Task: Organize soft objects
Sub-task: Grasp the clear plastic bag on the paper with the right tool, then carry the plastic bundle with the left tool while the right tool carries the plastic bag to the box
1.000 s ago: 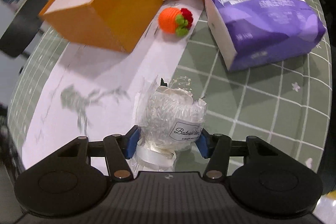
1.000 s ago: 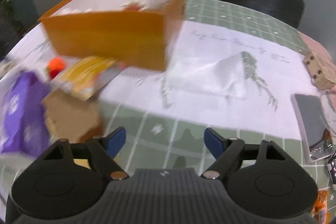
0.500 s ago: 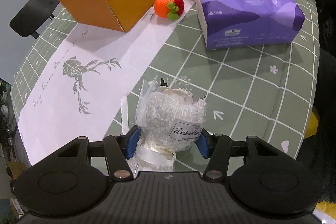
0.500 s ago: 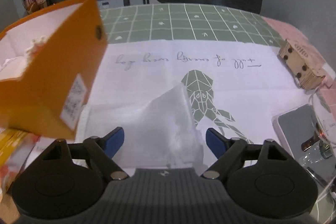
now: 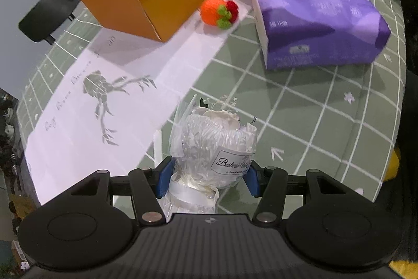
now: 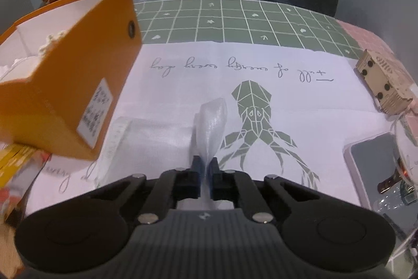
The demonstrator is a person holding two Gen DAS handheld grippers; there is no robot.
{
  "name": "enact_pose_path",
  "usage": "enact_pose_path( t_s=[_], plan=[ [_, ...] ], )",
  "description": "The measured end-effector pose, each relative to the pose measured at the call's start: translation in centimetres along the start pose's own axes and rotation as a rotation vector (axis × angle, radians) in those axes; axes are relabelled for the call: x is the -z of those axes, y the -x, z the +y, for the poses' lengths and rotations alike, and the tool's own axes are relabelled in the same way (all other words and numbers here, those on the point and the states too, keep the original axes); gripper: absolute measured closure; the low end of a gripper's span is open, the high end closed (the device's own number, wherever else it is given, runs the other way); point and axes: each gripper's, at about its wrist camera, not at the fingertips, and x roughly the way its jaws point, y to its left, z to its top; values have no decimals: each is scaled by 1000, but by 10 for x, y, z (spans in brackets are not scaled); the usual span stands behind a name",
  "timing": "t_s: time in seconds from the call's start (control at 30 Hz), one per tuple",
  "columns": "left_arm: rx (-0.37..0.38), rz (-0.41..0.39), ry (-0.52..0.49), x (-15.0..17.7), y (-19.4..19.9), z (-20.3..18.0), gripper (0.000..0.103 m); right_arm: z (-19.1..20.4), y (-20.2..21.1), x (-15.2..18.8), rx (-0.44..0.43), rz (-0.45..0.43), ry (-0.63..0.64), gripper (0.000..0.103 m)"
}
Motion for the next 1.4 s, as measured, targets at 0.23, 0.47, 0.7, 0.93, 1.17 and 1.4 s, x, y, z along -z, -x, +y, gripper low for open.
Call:
enact_pose_path(
  t_s=[0.23, 0.47, 0.7, 0.93, 1.17, 1.4],
  plan=[
    [-44, -77, 39, -11, 25, 1, 40, 6, 60, 8, -28, -65, 32, 101],
    [-73, -160, 64, -25, 46, 0, 40, 33, 122, 15, -70, -116, 130, 101],
    [-87, -216, 54, -49, 56, -4, 40, 75, 165, 17, -142, -152, 240, 101],
    [-84, -271, 34, -83, 61, -5, 40, 126, 188, 11, -223, -183, 349, 101],
    [-96, -317, 38, -128, 69, 9, 40, 176, 200, -12, -297, -227, 426, 101],
    [-139, -361, 106, -180, 75, 42, 40, 210, 206, -49, -341, -299, 431, 101]
  ],
)
